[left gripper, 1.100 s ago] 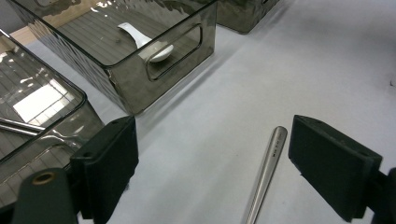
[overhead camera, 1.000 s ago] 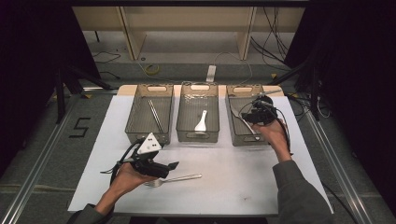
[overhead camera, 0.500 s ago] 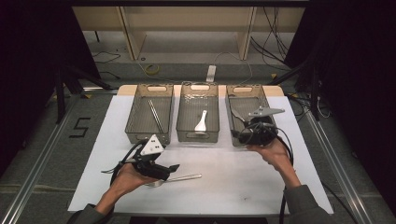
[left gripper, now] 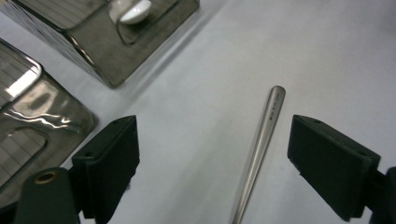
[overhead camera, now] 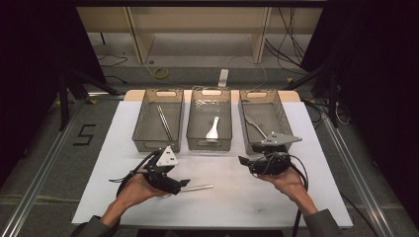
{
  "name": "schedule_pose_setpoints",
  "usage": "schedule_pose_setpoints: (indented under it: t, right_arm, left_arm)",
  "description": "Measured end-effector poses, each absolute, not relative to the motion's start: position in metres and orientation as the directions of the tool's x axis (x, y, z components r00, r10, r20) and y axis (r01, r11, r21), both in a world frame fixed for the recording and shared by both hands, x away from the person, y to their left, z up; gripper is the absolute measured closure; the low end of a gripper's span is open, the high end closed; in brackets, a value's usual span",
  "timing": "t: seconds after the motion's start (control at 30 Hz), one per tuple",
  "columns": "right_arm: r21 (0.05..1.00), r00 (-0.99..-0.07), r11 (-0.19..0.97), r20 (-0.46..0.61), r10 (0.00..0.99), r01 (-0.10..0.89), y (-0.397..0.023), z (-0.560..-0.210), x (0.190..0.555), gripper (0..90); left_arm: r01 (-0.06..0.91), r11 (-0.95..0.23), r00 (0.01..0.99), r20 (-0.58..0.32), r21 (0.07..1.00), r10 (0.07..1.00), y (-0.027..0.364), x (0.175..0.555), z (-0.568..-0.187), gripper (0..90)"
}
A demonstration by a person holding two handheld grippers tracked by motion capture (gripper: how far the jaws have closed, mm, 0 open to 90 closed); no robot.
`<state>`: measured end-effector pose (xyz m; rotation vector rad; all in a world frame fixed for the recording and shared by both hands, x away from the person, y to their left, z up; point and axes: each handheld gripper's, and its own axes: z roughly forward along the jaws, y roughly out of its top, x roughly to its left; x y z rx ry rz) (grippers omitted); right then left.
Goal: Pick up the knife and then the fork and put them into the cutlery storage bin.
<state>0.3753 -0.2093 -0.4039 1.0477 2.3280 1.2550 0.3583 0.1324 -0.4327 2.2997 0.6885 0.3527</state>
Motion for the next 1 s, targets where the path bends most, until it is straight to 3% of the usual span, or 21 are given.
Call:
schedule_pose_setpoints:
  t: [0.53, 1.0]
  right_arm:
    - [0.801, -0.713, 0.376, 0.089, 0.696, 0.467, -0.208, -0.419, 0.353, 31.0]
    - [0.788, -0.735, 0.413, 0.072, 0.674, 0.456, -0.204, -0.425, 0.339, 30.5]
  left_arm:
    - [0.413, -0.695, 0.843, 0.043, 0.588, 0.537, 0.126, 0.36, -0.441, 24.4]
    - [0.424, -0.78, 0.87, 0.032, 0.461, 0.492, 0.113, 0.361, -0.452, 46.1]
